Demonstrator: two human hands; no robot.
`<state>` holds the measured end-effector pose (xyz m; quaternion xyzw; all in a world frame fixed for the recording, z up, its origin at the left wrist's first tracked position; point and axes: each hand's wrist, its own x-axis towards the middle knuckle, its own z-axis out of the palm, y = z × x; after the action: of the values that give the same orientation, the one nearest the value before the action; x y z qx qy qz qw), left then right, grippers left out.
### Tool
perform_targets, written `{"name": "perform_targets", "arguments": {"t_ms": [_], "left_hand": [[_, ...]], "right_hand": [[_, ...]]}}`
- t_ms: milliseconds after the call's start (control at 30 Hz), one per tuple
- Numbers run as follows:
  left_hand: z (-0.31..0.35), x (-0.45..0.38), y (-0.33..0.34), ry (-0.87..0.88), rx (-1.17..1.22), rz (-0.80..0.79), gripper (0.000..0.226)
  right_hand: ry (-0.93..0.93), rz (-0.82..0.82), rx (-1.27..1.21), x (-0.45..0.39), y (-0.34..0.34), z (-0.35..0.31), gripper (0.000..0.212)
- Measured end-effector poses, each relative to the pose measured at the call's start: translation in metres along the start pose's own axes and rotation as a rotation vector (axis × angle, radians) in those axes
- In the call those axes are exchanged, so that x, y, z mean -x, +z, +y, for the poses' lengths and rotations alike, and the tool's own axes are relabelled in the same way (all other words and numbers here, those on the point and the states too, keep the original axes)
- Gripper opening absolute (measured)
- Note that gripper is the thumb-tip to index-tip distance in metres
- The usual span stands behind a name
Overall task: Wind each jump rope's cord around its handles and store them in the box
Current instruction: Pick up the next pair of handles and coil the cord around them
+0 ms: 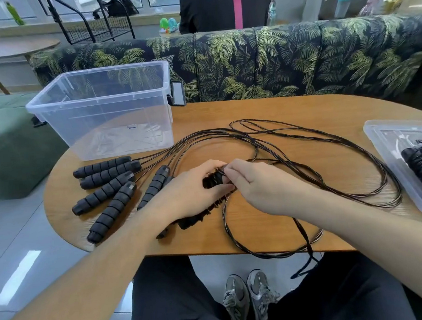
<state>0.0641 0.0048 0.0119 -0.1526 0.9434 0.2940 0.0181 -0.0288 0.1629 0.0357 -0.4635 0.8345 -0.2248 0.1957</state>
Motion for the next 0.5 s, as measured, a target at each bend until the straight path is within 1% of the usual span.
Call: {"name": "perform_targets", "arguments": {"t_ms": [100, 167, 233, 400, 433, 500], "left_hand": [[0.001, 0.005, 0.01, -0.09, 0.138, 0.03, 0.046], [0.0, 0.004, 0.012, -0.137, 0.289, 0.088, 0.042], [-0.003, 0.003, 0.01, -0.169, 0.464, 0.118, 0.042], [0.0, 0.008, 0.009, -0.205, 0.981, 0.026, 0.037], [0.001, 0.009, 0.007, -0.197, 1.036, 0.005, 0.041], [-0.001, 0.012, 0.005, -0.154, 1.088, -0.042, 0.055]], "right_hand": [[-0.037, 0.012, -0.057, 0.001, 0.003, 0.005, 0.023], [-0.051, 0.053, -0.09, 0.003, 0.006, 0.011, 0.02], [-0.054, 0.053, -0.127, 0.007, 0.006, 0.016, 0.02], [-0.097, -0.027, -0.217, 0.014, -0.003, 0.029, 0.03], [-0.113, -0.06, -0.279, 0.015, -0.004, 0.031, 0.029], [-0.137, -0.129, -0.375, 0.018, -0.005, 0.036, 0.026]]}}
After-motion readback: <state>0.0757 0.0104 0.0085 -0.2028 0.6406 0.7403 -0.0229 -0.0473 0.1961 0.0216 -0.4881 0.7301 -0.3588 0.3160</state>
